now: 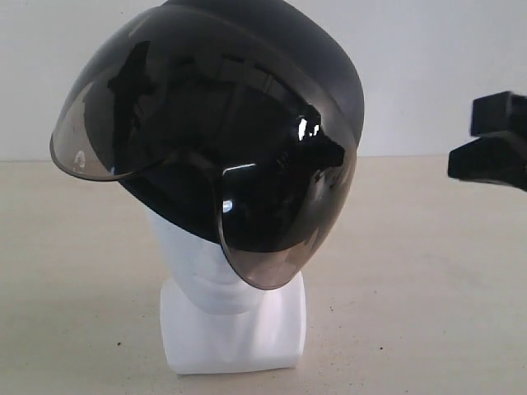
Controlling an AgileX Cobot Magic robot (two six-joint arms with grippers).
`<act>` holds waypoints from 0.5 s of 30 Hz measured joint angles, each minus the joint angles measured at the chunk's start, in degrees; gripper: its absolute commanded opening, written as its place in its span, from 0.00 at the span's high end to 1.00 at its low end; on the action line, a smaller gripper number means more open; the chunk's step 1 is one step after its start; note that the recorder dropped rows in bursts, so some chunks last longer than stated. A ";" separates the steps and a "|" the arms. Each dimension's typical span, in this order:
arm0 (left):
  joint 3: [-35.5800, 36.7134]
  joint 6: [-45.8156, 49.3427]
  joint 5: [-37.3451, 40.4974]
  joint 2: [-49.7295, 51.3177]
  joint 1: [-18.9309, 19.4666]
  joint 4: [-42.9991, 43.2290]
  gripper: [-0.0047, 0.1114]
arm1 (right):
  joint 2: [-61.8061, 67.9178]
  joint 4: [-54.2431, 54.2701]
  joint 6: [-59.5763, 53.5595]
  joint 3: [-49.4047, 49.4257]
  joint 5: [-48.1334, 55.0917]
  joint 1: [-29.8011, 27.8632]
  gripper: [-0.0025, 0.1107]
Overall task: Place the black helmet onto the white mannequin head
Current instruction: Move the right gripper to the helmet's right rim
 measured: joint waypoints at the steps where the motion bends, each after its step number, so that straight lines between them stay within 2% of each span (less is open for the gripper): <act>1: 0.00 0.00 0.00 0.30 -0.72 0.00 0.92 | 1.75 0.26 0.44 0.37 -1.08 0.00 0.98; 4: 0.00 -0.50 -0.23 1.31 -3.43 1.77 0.92 | 7.60 2.60 0.73 0.61 -3.34 0.00 0.98; 10: 0.00 -3.43 -1.08 2.06 -10.63 12.89 0.92 | 12.15 12.48 -5.44 0.71 -4.68 0.00 0.98; 15: 0.00 -8.61 -1.16 2.08 -11.99 21.12 0.92 | 9.52 16.54 -9.83 0.71 -6.77 0.00 0.98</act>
